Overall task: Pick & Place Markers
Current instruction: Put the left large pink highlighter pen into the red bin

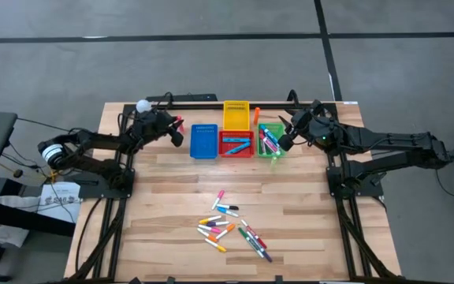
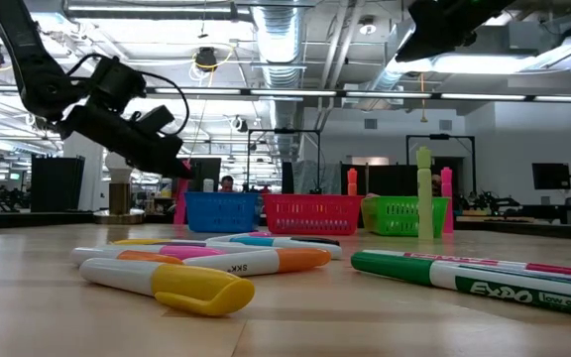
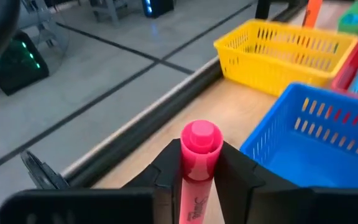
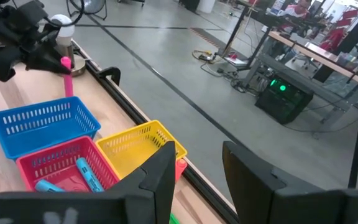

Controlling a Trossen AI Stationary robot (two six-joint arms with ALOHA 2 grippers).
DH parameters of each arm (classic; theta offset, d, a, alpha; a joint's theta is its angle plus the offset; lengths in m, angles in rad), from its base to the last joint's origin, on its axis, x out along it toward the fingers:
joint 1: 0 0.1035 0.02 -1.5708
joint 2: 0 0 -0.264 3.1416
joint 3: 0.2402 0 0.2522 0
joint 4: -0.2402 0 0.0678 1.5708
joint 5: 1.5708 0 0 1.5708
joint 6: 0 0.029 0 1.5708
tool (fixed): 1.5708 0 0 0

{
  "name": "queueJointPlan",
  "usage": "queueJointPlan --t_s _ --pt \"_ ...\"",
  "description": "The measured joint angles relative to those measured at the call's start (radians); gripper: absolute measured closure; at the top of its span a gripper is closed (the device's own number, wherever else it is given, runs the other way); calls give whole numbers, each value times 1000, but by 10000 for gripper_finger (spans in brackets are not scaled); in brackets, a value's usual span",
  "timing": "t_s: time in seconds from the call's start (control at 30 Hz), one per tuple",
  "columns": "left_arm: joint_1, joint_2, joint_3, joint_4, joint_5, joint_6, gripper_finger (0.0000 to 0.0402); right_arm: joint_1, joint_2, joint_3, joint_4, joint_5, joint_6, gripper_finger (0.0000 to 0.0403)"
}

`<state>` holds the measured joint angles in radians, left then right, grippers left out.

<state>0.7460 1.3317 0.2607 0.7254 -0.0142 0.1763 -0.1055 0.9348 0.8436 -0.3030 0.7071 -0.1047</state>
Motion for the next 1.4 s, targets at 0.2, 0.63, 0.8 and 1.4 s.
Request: queueJointPlan --t_s 0.2,0.63,0.8,1.4 --pt "0 -118 0 1 0 -39 335 1 0 0 6 -2 0 278" --pt "-130 -319 66 1 0 -153 334 1 0 0 5 -4 0 278" --pt "-208 -272 188 -10 0 -151 334 1 0 0 5 -3 0 278" --pt "-359 212 630 -194 40 -155 334 0 0 0 -3 -3 0 278"
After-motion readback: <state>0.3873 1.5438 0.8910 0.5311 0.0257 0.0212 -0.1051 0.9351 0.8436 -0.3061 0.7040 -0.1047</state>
